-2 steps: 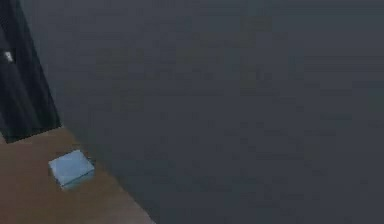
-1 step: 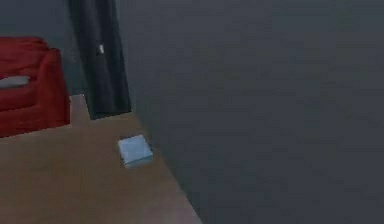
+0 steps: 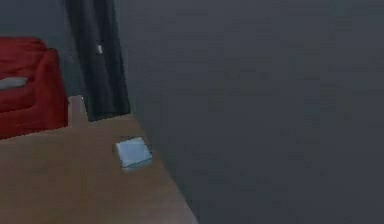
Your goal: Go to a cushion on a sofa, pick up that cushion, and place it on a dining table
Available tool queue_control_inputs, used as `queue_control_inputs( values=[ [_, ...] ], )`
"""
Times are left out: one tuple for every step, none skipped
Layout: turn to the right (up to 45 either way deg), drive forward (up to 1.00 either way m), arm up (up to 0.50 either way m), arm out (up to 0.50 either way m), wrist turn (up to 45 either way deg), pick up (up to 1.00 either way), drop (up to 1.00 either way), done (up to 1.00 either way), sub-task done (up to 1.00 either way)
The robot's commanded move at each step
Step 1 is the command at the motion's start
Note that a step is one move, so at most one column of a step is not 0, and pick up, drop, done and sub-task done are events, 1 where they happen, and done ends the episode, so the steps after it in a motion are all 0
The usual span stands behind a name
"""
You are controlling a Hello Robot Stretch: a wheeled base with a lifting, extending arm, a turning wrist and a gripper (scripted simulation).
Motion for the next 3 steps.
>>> queue_control_inputs(
  values=[
    [-27.0,0.0,0.0,0.0,0.0,0.0,0.0,0.0,0.0],
    [0.0,0.9,0.0,0.0,0.0,0.0,0.0,0.0,0.0],
    [-42.0,0.0,0.0,0.0,0.0,0.0,0.0,0.0,0.0]
  ],
)
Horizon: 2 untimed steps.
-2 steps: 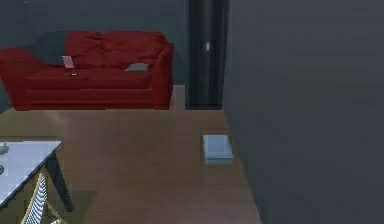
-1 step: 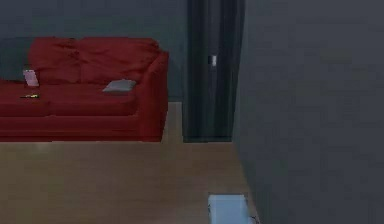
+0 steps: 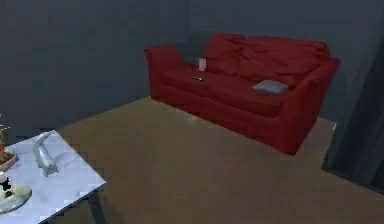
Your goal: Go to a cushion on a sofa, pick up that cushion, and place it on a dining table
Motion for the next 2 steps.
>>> queue_control_inputs(
  values=[
    [0.0,1.0,0.0,0.0,0.0,0.0,0.0,0.0,0.0],
    [-9.0,0.0,0.0,0.0,0.0,0.0,0.0,0.0,0.0]
  ],
)
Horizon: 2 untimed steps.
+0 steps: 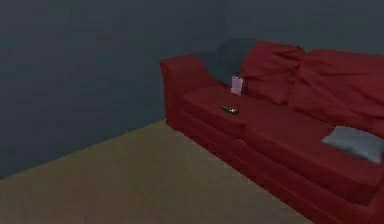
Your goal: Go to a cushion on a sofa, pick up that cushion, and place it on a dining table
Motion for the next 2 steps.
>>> queue_control_inputs(
  values=[
    [0.0,0.05,0.0,0.0,0.0,0.0,0.0,0.0,0.0],
    [-12.0,0.0,0.0,0.0,0.0,0.0,0.0,0.0,0.0]
  ],
)
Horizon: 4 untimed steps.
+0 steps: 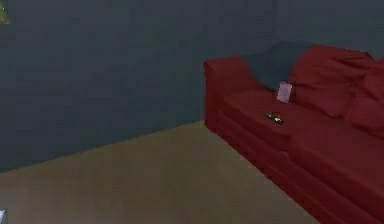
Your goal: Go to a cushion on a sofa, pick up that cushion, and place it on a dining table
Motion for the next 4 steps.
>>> queue_control_inputs(
  values=[
    [0.0,1.0,0.0,0.0,0.0,0.0,0.0,0.0,0.0],
    [-6.0,0.0,0.0,0.0,0.0,0.0,0.0,0.0,0.0],
    [0.0,0.35,0.0,0.0,0.0,0.0,0.0,0.0,0.0],
    [45.0,0.0,0.0,0.0,0.0,0.0,0.0,0.0,0.0]
  ],
)
